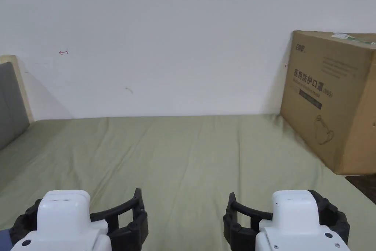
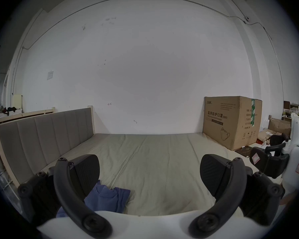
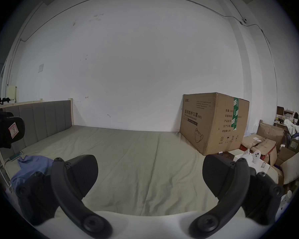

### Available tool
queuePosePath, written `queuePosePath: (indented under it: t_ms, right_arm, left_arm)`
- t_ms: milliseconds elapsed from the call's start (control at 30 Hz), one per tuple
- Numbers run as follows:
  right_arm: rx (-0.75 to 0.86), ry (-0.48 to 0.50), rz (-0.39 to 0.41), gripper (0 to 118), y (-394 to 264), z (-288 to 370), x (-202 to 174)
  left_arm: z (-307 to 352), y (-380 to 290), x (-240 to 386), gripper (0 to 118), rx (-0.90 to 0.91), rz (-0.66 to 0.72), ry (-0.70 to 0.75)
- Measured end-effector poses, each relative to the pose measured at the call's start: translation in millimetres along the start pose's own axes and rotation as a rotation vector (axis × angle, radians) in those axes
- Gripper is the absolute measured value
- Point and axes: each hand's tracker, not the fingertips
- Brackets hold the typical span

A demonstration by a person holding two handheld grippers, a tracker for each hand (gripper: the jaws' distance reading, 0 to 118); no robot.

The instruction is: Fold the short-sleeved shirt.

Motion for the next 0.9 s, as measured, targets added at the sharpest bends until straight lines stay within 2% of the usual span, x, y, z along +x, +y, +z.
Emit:
queuePosePath:
  t_ms: [100, 167, 233, 300, 367, 400, 467, 533, 600, 633, 700, 733, 767, 800, 833, 900]
  right_arm:
    - [-0.007, 0.0, -0.004, 118, 3, -1, 1]
    - [0.006, 0.005, -0.039, 118, 12, 0, 2]
    - [0.04, 0.031, -0.107, 118, 25, 3, 2]
    - [0.069, 0.028, -0.081, 118, 36, 1, -4]
    - [0.105, -0.025, 0.12, 118, 47, -4, -24]
    - [0.092, -0.045, 0.29, 118, 49, -8, -40]
    - [0.086, -0.038, 0.684, 118, 38, -18, -75]
    - [0.148, -0.05, 1.074, 118, 5, -25, -105]
    - [0.171, -0.017, 1.26, 118, -21, -27, -117]
    - [0.16, 0.023, 1.317, 118, -35, -27, -122]
    - [0.124, 0.086, 1.306, 118, -47, -27, -127]
    - [0.098, 0.127, 1.268, 118, -46, -24, -125]
    - [0.073, 0.143, 1.173, 118, -41, -22, -123]
    - [0.058, 0.156, 1.004, 118, -30, -21, -118]
    - [0.015, 0.195, 0.83, 118, -16, -20, -111]
    - [-0.067, 0.195, 0.488, 118, 13, -26, -89]
  left_arm:
    - [-2, -1, -5, 117, -0.005, 0.015, -0.003]
    - [-3, -1, -9, 117, 0.006, 0.051, -0.007]
    - [-3, 3, -17, 117, 0.034, 0.145, -0.018]
    - [-3, 4, -27, 117, 0.067, 0.268, -0.039]
    - [-2, -1, -39, 117, 0.102, 0.495, -0.078]
    - [-3, -9, -46, 117, 0.125, 0.633, -0.086]
    - [-5, -32, -58, 117, 0.161, 0.918, -0.076]
    - [-13, -68, -70, 117, 0.099, 1.176, -0.014]
    - [-19, -95, -79, 117, 0.017, 1.278, 0.029]
    - [-20, -109, -84, 117, -0.017, 1.298, 0.058]
    - [-16, -122, -86, 117, -0.043, 1.339, 0.153]
    - [-14, -126, -88, 117, -0.003, 1.348, 0.171]
    - [-14, -123, -89, 117, 0.025, 1.324, 0.17]
    - [-14, -113, -91, 117, 0.048, 1.28, 0.176]
    - [-16, -101, -91, 117, 0.063, 1.104, 0.137]
    - [-24, -63, -81, 117, 0.032, 0.775, 0.131]
